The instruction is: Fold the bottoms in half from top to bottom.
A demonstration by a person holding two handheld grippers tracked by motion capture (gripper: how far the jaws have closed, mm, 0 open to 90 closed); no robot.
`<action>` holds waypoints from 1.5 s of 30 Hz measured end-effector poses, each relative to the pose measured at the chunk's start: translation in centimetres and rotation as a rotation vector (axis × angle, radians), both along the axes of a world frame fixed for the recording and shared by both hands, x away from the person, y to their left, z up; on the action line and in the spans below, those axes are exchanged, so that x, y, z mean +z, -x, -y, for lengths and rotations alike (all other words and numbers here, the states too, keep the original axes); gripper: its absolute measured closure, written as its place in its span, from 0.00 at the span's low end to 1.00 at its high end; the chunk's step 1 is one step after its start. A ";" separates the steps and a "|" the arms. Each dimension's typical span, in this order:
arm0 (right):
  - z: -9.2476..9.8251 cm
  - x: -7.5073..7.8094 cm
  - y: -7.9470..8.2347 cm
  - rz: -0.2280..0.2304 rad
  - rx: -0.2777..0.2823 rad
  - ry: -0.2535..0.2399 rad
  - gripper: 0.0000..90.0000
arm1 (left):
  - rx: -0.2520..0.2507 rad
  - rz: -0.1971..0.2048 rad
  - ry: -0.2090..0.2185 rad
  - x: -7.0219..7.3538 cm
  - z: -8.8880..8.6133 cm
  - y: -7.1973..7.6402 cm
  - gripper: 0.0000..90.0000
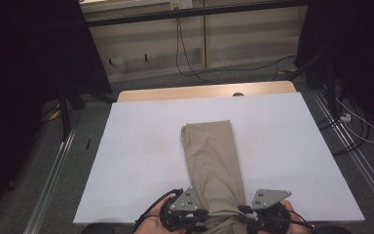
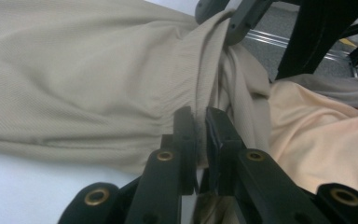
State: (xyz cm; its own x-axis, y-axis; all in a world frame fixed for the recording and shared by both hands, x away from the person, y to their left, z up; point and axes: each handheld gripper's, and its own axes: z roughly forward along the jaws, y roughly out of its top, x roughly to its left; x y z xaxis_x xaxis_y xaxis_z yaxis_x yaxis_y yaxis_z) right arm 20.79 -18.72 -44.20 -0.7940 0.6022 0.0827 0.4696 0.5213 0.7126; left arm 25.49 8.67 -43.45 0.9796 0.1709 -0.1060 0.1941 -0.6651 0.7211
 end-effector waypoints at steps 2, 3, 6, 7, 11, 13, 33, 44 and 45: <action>-0.1 -0.1 0.2 0.003 0.006 0.017 0.75 | -0.005 -0.007 -0.014 -0.1 0.2 0.2 0.91; -0.2 -0.1 0.2 0.001 0.008 0.016 0.73 | -0.010 -0.008 -0.012 -0.2 0.3 0.4 0.91; -0.2 0.0 0.2 -0.031 0.024 -0.013 0.62 | -0.026 -0.060 -0.017 -0.3 0.0 0.6 0.90; -0.1 0.0 0.2 -0.041 0.025 -0.023 0.59 | -0.028 -0.083 -0.021 -0.3 -0.1 0.6 0.90; 0.4 0.6 -0.5 -0.048 -0.012 -0.078 0.45 | 0.018 -0.046 0.037 1.1 -0.8 -0.5 0.80; 0.7 1.1 -1.0 -0.028 -0.020 -0.108 0.41 | 0.072 -0.029 0.055 1.6 -1.2 -1.3 0.66; 1.8 2.5 -15.7 0.034 -0.187 -0.107 0.40 | 0.462 0.089 0.085 1.4 -2.7 -15.9 0.20; 1.2 1.8 -24.8 0.027 -0.296 -0.095 0.46 | 0.574 0.029 0.108 0.3 -2.1 -23.5 0.18; 1.1 1.9 -25.3 0.031 -0.299 -0.094 0.47 | 0.557 0.013 0.120 0.2 -2.2 -24.1 0.17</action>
